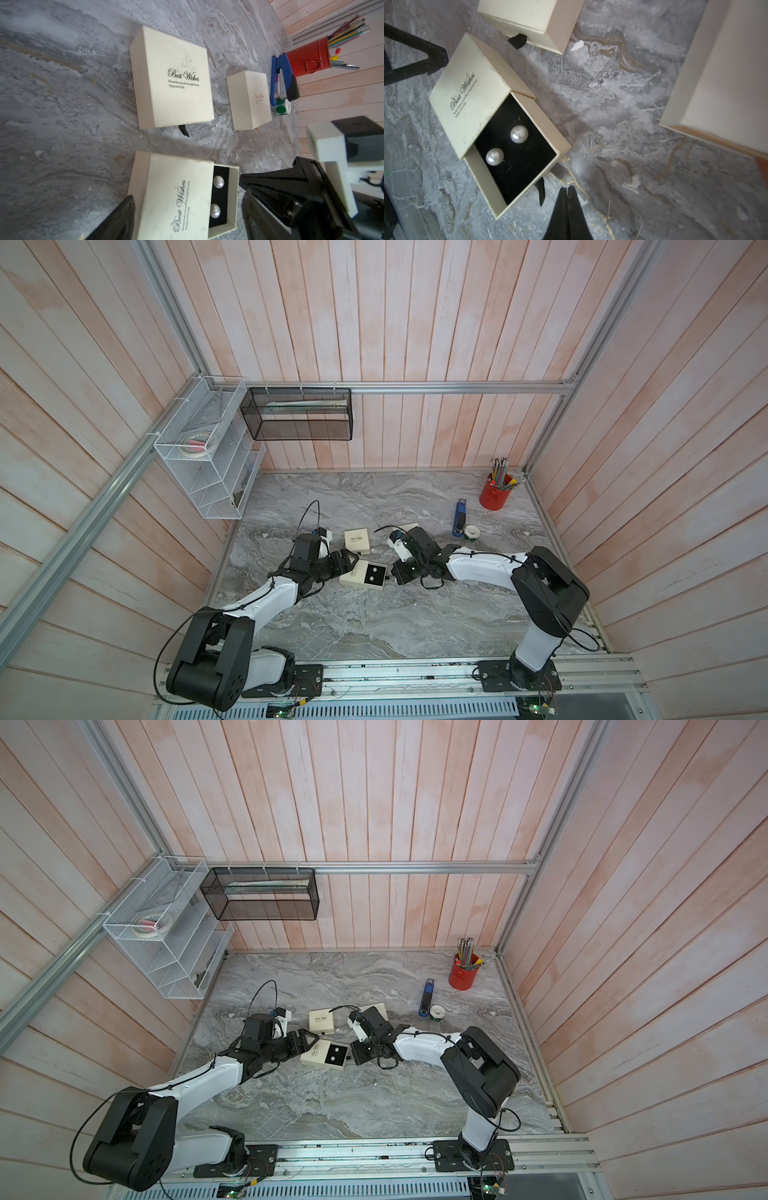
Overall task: Place the earrings into the drawer-style jewelry box
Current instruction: Close the drawer of the jewelry box.
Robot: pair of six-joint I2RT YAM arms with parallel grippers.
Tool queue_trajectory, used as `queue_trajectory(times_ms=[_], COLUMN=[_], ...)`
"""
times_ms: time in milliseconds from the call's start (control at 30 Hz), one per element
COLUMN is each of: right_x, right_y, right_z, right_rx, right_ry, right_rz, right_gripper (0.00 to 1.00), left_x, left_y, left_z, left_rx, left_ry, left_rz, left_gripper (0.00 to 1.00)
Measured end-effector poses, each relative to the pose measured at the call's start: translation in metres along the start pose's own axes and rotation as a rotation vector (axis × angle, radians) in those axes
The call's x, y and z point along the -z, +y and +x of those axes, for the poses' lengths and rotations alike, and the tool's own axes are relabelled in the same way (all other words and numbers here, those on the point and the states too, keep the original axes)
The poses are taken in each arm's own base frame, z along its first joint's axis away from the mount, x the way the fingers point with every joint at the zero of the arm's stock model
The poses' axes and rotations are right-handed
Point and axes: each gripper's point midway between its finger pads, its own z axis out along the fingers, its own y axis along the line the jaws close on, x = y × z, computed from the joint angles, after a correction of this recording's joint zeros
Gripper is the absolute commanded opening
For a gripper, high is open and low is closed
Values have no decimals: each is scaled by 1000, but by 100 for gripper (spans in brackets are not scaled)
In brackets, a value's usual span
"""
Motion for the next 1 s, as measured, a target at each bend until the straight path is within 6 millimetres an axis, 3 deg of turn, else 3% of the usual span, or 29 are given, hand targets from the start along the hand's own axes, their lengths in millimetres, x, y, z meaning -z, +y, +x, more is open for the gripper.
queue_trajectory(times_ms=[167,567,1000], right_x=[-7,-13,-28], right_y=[7,27,47], right_z=[-5,-15,-27], right_rx=[-4,3,25], right_ry=[14,23,26], right_rz=[-35,-140,-213], right_gripper=[0,0,0], left_x=[-5,-5,-5], left_y=[-3,-16,-10], left_z=[4,2,6], left_rx=[0,-20,-6], left_ry=[32,34,34], left_rz=[33,109,95], left_gripper=[76,75,75])
